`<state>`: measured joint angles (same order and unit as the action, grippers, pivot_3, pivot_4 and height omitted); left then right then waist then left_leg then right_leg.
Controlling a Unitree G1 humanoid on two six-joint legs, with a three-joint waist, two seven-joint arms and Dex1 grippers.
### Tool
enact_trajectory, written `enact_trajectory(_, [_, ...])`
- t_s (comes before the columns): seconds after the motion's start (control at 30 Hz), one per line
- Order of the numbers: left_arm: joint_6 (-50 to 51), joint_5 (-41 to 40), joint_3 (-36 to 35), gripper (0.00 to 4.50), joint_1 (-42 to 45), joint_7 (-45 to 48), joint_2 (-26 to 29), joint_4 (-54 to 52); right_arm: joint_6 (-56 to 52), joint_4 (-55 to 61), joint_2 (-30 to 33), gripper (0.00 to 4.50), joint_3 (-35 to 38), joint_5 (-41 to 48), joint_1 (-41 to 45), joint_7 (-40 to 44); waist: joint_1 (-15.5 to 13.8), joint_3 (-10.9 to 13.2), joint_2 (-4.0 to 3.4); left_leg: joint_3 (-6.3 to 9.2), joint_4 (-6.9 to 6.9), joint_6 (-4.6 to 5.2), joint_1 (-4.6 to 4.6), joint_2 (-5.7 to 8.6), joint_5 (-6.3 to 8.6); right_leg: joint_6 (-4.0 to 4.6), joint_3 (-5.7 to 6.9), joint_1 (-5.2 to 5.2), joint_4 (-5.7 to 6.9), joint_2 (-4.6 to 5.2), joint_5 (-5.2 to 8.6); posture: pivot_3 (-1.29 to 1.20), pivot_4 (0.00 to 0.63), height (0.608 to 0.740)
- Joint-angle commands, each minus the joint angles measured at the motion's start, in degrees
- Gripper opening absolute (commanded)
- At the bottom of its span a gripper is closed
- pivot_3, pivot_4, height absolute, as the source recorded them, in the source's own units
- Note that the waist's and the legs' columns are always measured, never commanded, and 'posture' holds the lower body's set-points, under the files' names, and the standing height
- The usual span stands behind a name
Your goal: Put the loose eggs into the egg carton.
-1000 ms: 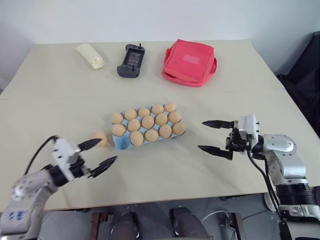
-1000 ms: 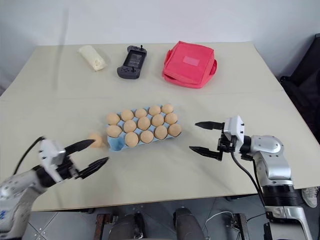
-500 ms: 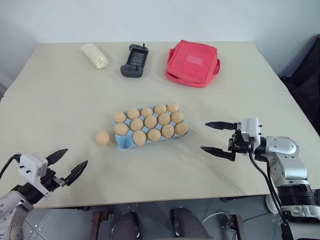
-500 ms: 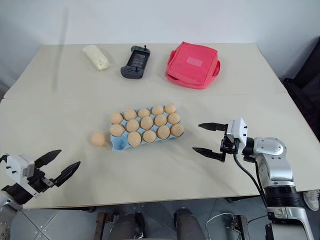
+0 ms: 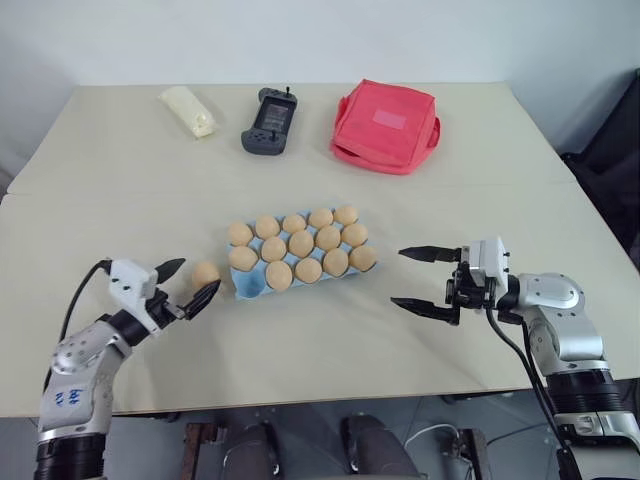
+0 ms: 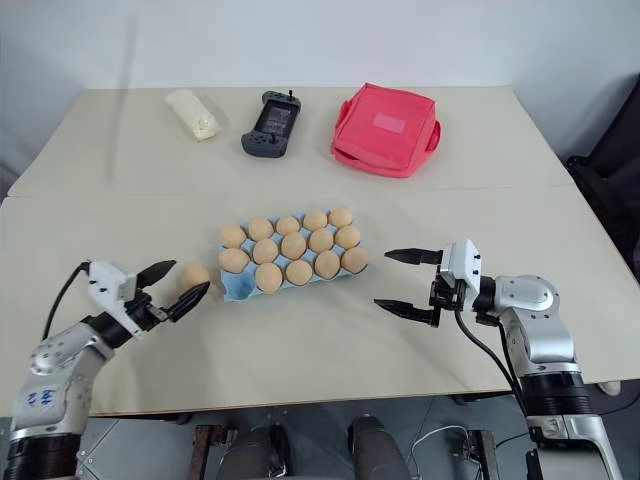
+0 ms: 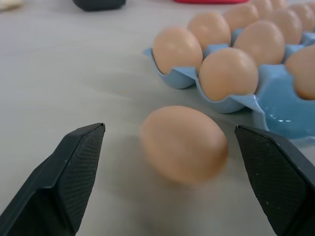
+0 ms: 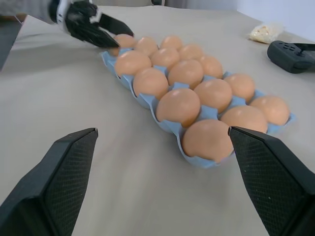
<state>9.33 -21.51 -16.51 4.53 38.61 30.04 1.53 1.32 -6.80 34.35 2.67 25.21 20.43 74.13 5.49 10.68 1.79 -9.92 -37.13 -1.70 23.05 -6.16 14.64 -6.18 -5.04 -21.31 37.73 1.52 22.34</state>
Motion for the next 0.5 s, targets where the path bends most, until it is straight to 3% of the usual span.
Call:
enact_trajectory(0.03, [-0.9, 1.1, 2.1, 4.50, 1.9, 0.5, -0.4, 1.1, -0.2, 2.6, -0.3, 4.45, 0.9, 1.3, -0.3, -0.9, -0.1, 0.0, 0.00, -0.01, 0.00, 0.00, 0.00, 0.00, 0.00, 0.00, -0.01, 0.00, 0.00, 0.00, 0.00, 0.00, 0.150, 0.740])
enact_trajectory(0.17, [-1.3, 1.4, 3.4, 4.50, 5.2, 0.0, -1.6, 3.9, -0.7, 3.5, -0.4, 4.45, 0.7, 1.4, -0.8, -1.6, -0.7, 0.0, 0.00, -0.02, -0.02, -0.03, 0.00, -0.01, -0.02, 0.00, -0.01, -0.04, 0.05, -0.02, 0.00, 0.00, 0.150, 0.740])
enact_trajectory(0.27, [-1.6, 1.3, 3.6, 3.92, 6.2, 0.5, -1.9, 4.5, -1.1, 4.2, -0.6, 4.50, 0.5, 1.3, -1.1, -2.0, -0.7, 0.0, 0.00, -0.02, -0.09, -0.01, 0.00, 0.00, -0.04, -0.02, -0.02, -0.03, 0.10, -0.01, -0.01, 0.00, 0.150, 0.740])
enact_trajectory(0.43, [-3.0, 0.4, 2.0, 2.41, 3.8, 1.7, -1.1, 2.4, -1.3, 4.7, -0.9, 4.50, 0.4, 1.1, -1.4, -2.5, -0.7, 0.0, 0.00, -0.05, -0.09, 0.00, 0.00, 0.00, -0.05, -0.05, -0.04, -0.04, 0.11, -0.01, -0.03, 0.00, 0.150, 0.740])
enact_trajectory(0.5, [-3.6, -1.0, 0.5, 2.01, 1.9, 3.0, -0.5, 0.6, -1.3, 4.8, -1.0, 4.50, 0.3, 1.1, -1.5, -2.7, -0.6, 0.0, 0.00, -0.06, -0.07, 0.00, 0.00, -0.01, -0.05, -0.05, -0.05, -0.05, 0.10, -0.01, -0.03, 0.00, 0.150, 0.740])
